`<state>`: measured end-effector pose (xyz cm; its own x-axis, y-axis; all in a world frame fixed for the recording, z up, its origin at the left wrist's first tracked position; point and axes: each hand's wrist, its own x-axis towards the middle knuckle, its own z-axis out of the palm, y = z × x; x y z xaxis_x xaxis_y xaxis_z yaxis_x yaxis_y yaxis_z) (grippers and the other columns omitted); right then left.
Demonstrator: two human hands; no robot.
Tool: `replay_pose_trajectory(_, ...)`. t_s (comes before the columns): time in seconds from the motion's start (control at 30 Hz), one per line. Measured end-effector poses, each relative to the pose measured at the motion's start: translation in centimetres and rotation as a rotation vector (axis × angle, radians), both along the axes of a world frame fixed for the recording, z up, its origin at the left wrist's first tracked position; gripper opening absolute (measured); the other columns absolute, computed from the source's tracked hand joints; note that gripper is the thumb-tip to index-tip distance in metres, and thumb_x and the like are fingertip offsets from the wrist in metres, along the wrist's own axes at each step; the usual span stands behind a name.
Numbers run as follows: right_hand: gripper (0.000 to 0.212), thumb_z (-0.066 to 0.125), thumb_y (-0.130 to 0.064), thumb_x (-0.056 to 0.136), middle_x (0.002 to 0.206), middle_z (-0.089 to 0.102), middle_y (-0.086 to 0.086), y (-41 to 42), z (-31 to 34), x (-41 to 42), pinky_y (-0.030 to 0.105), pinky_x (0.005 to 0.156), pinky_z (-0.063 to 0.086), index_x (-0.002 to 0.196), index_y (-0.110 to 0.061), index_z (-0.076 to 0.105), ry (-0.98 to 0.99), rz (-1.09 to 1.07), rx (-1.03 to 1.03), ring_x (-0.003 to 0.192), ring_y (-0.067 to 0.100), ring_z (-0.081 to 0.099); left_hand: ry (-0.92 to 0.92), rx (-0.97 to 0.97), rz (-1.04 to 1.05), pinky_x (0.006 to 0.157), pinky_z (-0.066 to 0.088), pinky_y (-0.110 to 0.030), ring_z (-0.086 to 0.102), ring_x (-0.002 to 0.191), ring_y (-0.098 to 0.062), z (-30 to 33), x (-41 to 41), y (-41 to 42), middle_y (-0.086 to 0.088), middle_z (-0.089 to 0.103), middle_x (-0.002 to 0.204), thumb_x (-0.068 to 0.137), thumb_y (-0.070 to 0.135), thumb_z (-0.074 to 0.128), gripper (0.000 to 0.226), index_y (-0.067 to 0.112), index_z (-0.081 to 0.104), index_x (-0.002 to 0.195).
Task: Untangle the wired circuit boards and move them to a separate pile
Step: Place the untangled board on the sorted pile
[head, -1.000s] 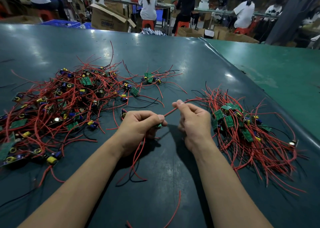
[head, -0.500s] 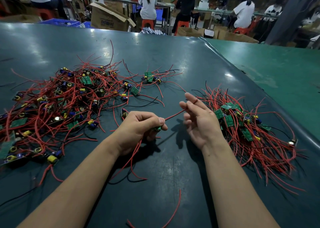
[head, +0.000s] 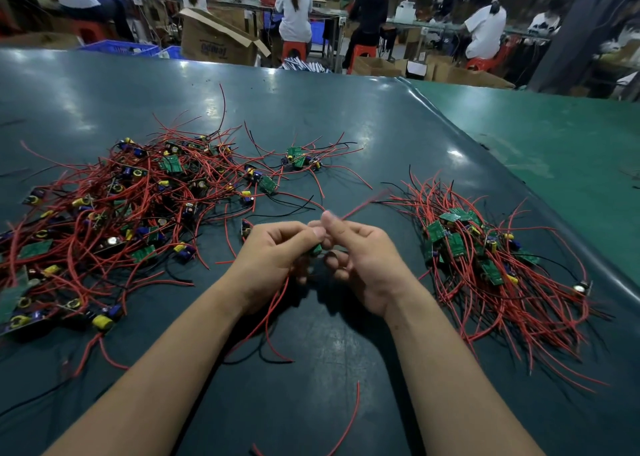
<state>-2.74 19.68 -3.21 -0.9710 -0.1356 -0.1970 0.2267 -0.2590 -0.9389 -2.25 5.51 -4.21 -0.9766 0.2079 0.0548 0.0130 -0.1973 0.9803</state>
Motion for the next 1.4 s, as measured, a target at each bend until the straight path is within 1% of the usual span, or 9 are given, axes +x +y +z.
replay_pose_trajectory(0.2, 0.024, 0.065, -0.026, 0.091, 0.054, 0.048, -0.005, 0.7, -0.2, -0.3, 0.015, 0.037, 0.026, 0.075, -0.012, 0.075, 0.151, -0.143, 0.026, 0.042, 0.005, 0.04, 0.006, -0.039, -0.048, 0.041, 0.036, -0.017, 0.039, 0.04, -0.009, 0.2, 0.0, -0.2, 0.002, 0.052, 0.05, 0.076, 0.027, 0.069, 0.021, 0.008, 0.072, 0.068)
replay_pose_trajectory(0.37, 0.025, 0.059, -0.02, 0.097, 0.054, 0.048, -0.006, 2.9, 0.2, -1.2, 0.015, 0.034, 0.026, 0.079, -0.006, 0.069, 0.134, -0.499, -0.215, 0.04, 0.004, 0.037, -0.015, -0.043, -0.151, 0.044, 0.024, -0.02, 0.029, 0.044, -0.01, 0.5, 0.1, -0.5, 0.002, 0.039, 0.049, 0.077, 0.023, 0.066, 0.021, 0.011, 0.072, 0.061)
replay_pose_trajectory(0.47, 0.031, 0.05, -0.029, 0.101, 0.058, 0.051, -0.004, 3.3, 0.2, -1.6, 0.015, 0.036, 0.03, 0.086, -0.008, 0.067, 0.08, -0.588, -0.345, 0.039, 0.005, 0.04, -0.066, 0.144, -0.156, 0.045, 0.022, -0.018, 0.028, 0.045, -0.006, 0.9, 0.0, -0.9, 0.003, 0.048, 0.059, 0.084, 0.026, 0.067, 0.02, 0.014, 0.075, 0.07)
replay_pose_trajectory(0.63, 0.009, 0.059, -0.009, 0.095, 0.065, 0.059, 0.0, 1.4, -0.3, -0.9, 0.014, 0.038, 0.036, 0.094, -0.011, 0.068, 0.107, -0.212, 0.018, 0.041, 0.004, 0.046, -0.149, 0.511, -0.079, 0.04, 0.031, -0.013, 0.032, 0.037, 0.0, 1.6, -0.4, -1.1, 0.003, 0.065, 0.074, 0.081, 0.035, 0.054, 0.025, 0.018, 0.072, 0.081)
replay_pose_trajectory(0.77, 0.02, 0.062, 0.002, 0.09, 0.066, 0.066, 0.002, 0.9, -0.4, -0.2, 0.015, 0.044, 0.043, 0.101, -0.012, 0.072, 0.183, 0.151, 0.113, 0.05, 0.007, 0.056, -0.222, 0.654, -0.026, 0.042, 0.042, -0.012, 0.04, 0.038, 0.001, 1.6, -0.7, -1.5, 0.006, 0.065, 0.077, 0.08, 0.042, 0.054, 0.023, 0.023, 0.063, 0.091)
replay_pose_trajectory(0.9, 0.035, 0.072, 0.002, 0.08, 0.078, 0.06, 0.004, -0.4, -0.8, 0.3, 0.017, 0.048, 0.046, 0.111, -0.015, 0.068, 0.217, 0.261, 0.003, 0.056, 0.007, 0.059, -0.229, 0.488, 0.114, 0.045, 0.043, -0.014, 0.043, 0.043, -0.001, 1.5, -1.0, -1.3, 0.007, 0.062, 0.075, 0.08, 0.046, 0.058, 0.029, 0.022, 0.066, 0.093)
replay_pose_trajectory(1.03, 0.028, 0.082, -0.017, 0.076, 0.069, 0.057, -0.008, -2.0, -1.5, 0.5, 0.021, 0.052, 0.044, 0.098, -0.028, 0.068, 0.416, 0.011, 0.392, 0.055, 0.007, 0.052, -0.154, 0.284, 0.293, 0.04, 0.041, -0.015, 0.045, 0.04, -0.003, 1.3, -0.9, -0.2, 0.006, 0.064, 0.066, 0.095, 0.038, 0.053, 0.029, 0.015, 0.068, 0.087)
replay_pose_trajectory(1.13, 0.032, 0.083, -0.027, 0.076, 0.075, 0.062, -0.009, -2.5, -2.0, 0.5, 0.013, 0.058, 0.042, 0.105, -0.023, 0.07, 0.648, -0.125, 0.646, 0.055, 0.002, 0.05, -0.048, 0.184, 0.371, 0.041, 0.042, -0.015, 0.051, 0.044, -0.002, 1.2, -0.7, 0.2, 0.006, 0.064, 0.062, 0.093, 0.043, 0.05, 0.037, 0.012, 0.067, 0.083)
replay_pose_trajectory(1.4, 0.043, 0.08, -0.01, 0.077, 0.087, 0.055, -0.021, -2.8, -1.9, 0.8, 0.009, 0.064, 0.041, 0.117, -0.013, 0.062, 0.916, -0.098, 0.692, 0.067, -0.005, 0.053, -0.078, 0.133, 0.34, 0.046, 0.043, -0.02, 0.05, 0.049, -0.01, 1.0, -0.5, 0.2, -0.003, 0.055, 0.06, 0.093, 0.047, 0.052, 0.042, 0.011, 0.056, 0.073)
